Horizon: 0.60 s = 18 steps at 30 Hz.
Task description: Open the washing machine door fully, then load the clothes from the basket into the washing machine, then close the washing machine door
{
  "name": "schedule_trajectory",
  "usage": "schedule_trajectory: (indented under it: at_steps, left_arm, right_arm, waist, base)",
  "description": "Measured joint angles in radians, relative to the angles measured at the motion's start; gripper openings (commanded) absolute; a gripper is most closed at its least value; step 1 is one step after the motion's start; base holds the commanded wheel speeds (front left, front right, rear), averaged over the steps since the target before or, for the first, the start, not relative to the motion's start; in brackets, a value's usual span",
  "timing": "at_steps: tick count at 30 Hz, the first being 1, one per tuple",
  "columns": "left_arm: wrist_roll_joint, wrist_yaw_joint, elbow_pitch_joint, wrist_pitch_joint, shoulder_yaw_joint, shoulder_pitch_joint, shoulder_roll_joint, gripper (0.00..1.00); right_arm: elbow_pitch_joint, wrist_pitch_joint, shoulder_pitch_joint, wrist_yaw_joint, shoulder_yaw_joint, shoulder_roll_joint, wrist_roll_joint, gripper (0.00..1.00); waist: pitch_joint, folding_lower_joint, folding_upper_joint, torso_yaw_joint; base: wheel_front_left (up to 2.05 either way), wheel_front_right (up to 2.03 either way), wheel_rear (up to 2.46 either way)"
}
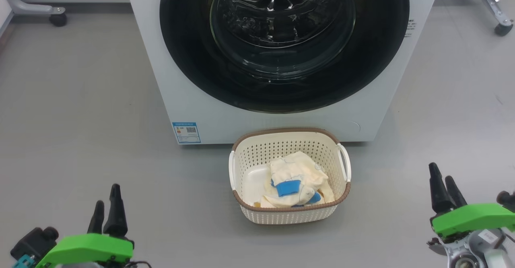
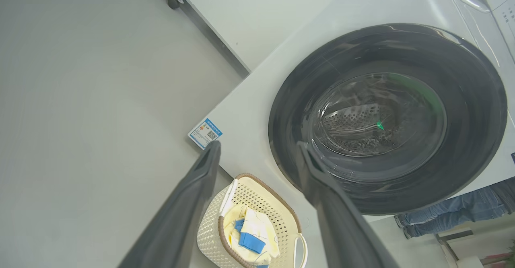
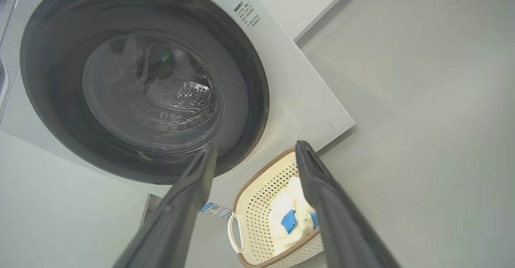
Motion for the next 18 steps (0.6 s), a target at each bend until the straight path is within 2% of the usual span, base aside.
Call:
schedule_trajectory:
  at_steps: [18]
  left_arm:
    - [0.24,0.0,0.048,-0.048,-0.059,-0.008,0.011,1.0]
  right_arm:
    - [-0.001,-0.02,-0.009,0.0,0.053,0.005,-0.249,1.0]
  waist:
    - [-0.007,0.0,0.0,0.009]
  base:
    - [0.0,0.0,0.0]
